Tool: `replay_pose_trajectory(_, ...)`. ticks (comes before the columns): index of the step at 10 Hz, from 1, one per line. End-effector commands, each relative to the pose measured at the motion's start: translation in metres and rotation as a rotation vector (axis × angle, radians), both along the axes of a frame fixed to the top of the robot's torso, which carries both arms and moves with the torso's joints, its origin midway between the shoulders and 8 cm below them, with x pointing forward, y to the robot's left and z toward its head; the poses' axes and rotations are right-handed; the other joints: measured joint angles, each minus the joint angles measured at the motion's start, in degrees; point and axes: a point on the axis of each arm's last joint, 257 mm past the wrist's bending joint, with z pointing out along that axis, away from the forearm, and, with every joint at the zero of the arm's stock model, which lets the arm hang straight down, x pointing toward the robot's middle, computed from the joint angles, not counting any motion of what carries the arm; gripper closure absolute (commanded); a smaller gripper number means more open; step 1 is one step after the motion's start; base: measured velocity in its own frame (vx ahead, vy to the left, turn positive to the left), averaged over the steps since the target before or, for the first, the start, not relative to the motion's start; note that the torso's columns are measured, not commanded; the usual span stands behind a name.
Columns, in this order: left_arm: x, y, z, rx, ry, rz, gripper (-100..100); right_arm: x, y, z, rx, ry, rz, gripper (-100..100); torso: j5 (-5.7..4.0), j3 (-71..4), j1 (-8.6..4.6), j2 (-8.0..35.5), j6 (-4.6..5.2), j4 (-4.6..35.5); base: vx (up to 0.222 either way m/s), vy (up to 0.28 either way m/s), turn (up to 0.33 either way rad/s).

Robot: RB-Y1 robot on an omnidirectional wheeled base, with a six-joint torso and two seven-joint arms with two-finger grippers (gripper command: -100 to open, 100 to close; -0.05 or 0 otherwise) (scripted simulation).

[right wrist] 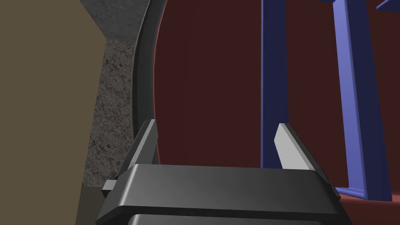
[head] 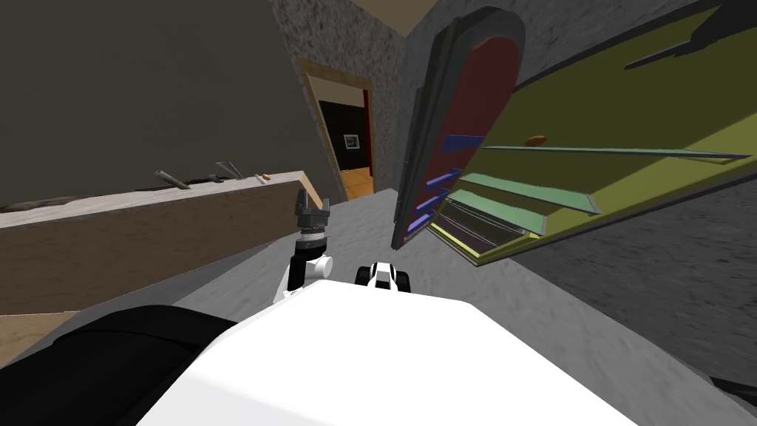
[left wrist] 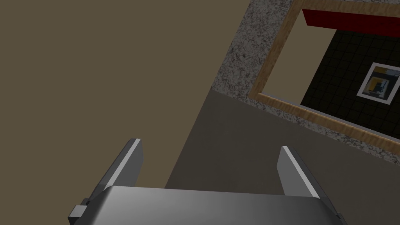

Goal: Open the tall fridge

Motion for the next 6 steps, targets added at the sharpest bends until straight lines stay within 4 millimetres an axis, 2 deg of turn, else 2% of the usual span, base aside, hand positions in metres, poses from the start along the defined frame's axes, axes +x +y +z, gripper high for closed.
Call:
replay_pose_trajectory(1, 0.000, 0.000, 0.000, 0.000, 0.000, 0.000, 0, -0.002, -0.018, 0.003, 0.020, -0.016, -0.041, -100, 0.08, 0.1, 0.21, 0.1, -0.03, 0.0, 0.065, 0.312, -0.068)
replay_pose_trajectory(4, 0.000, 0.000, 0.000, 0.000, 0.000, 0.000, 0, -0.004, -0.035, 0.004, 0.039, -0.031, -0.081, -100, -0.02, 0.0, -0.14, 0.1, -0.04, 0.0, 0.032, 0.248, -0.069)
replay_pose_trajectory(6, 0.000, 0.000, 0.000, 0.000, 0.000, 0.000, 0, -0.003, -0.031, 0.005, 0.036, -0.028, -0.073, -100, -0.08, 0.0, -0.35, 0.0, -0.02, 0.0, 0.008, 0.065, -0.009)
